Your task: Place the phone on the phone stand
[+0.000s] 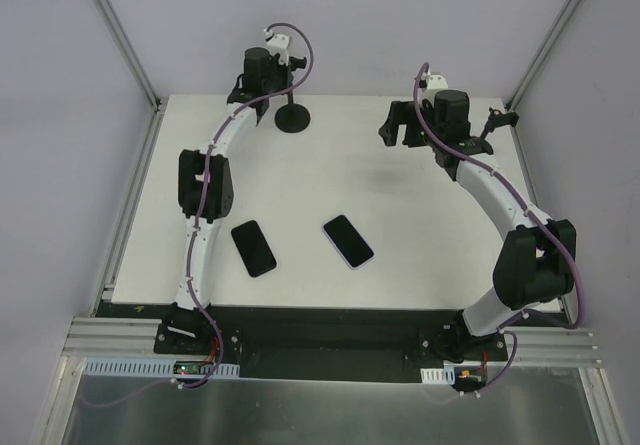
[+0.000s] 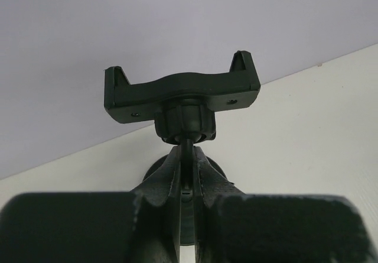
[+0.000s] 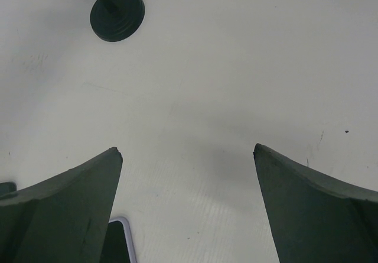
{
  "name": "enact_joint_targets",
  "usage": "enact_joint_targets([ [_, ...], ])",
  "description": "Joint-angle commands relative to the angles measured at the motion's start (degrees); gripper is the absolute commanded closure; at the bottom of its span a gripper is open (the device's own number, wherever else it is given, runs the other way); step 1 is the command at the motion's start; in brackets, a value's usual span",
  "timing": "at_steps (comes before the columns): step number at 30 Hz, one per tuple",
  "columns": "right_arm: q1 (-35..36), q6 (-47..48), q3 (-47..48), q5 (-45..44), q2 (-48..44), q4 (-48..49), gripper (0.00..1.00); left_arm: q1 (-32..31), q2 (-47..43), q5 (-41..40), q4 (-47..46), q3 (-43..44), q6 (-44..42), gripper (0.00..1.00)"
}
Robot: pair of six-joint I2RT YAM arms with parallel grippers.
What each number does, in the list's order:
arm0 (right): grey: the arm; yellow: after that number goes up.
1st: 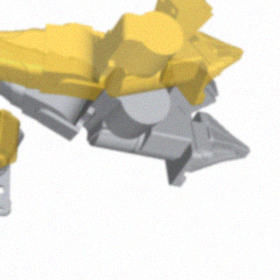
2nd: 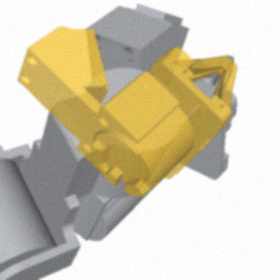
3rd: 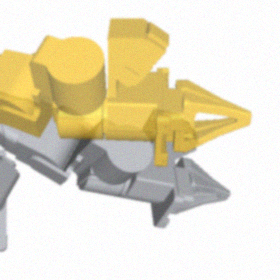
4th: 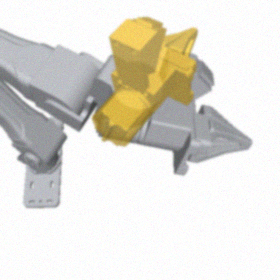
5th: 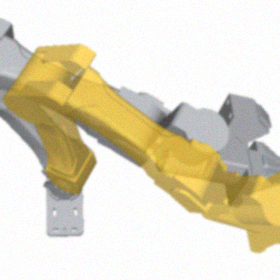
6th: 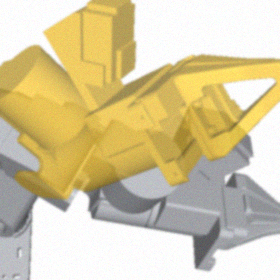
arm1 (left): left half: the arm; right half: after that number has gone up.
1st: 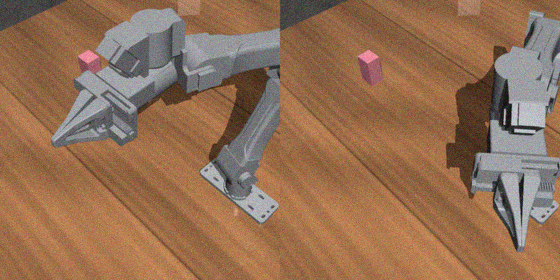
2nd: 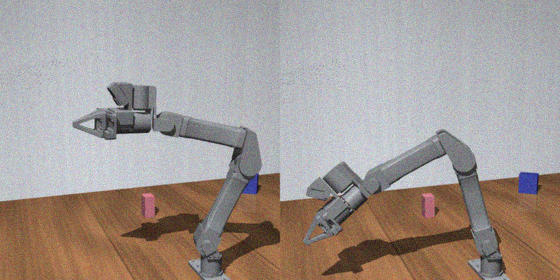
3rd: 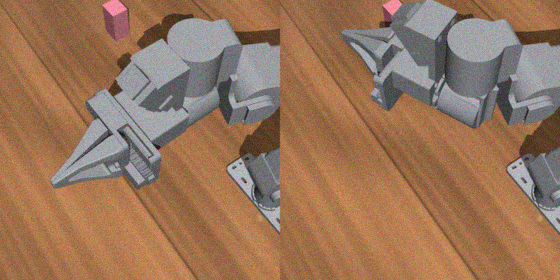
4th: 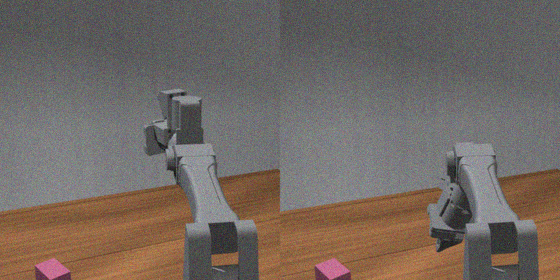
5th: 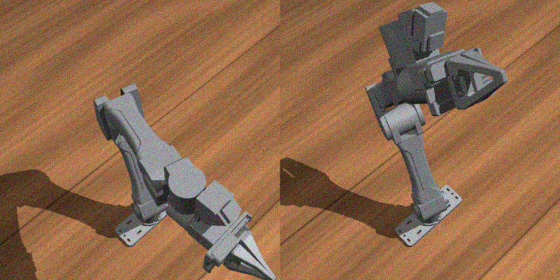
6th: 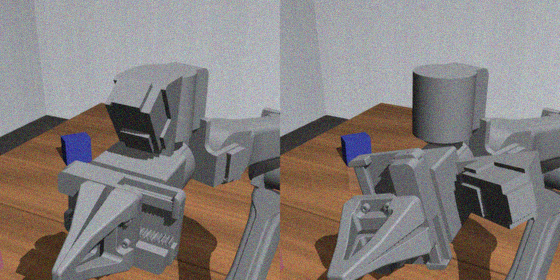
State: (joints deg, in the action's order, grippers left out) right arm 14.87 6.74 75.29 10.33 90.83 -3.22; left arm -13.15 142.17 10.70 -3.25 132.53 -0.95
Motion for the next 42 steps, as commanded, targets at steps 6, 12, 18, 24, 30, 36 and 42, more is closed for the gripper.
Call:
enact_joint_targets([
  [6, -0.46, 3.18, 0.74, 6.35, 1.55, 2.43, 0.04, -1.53, -21.47, 25.74, -2.21, -22.20, -2.12, 1.00],
  [12, -0.46, 4.16, 0.83, 16.90, 2.95, 2.96, 0.04, -8.55, -34.84, 31.74, 0.43, -43.39, -14.77, 1.00],
  [18, 0.33, 0.56, 0.91, 23.24, 4.27, 6.03, 0.04, -10.49, -36.70, 32.81, 0.43, -48.15, -11.45, 0.89],
  [24, 1.12, -0.59, 0.21, 25.00, 3.04, 7.71, 0.04, -10.76, -36.87, 25.88, 0.26, -48.77, -9.50, 0.60],
  [30, 1.38, 0.90, -0.05, 24.57, 2.34, 6.04, 0.04, -10.67, -39.16, 20.07, -0.71, -50.53, -11.00, 0.52],
  [36, 3.58, 0.90, 0.48, 23.52, 3.13, 7.43, 0.04, -10.67, -40.48, 17.96, -0.88, -53.59, -12.32, 0.36],
  [42, 6.04, -3.84, 4.60, 22.20, 6.64, 10.87, 0.02, -10.14, -41.10, 14.27, -2.47, -54.57, -9.78, 0.47],
])
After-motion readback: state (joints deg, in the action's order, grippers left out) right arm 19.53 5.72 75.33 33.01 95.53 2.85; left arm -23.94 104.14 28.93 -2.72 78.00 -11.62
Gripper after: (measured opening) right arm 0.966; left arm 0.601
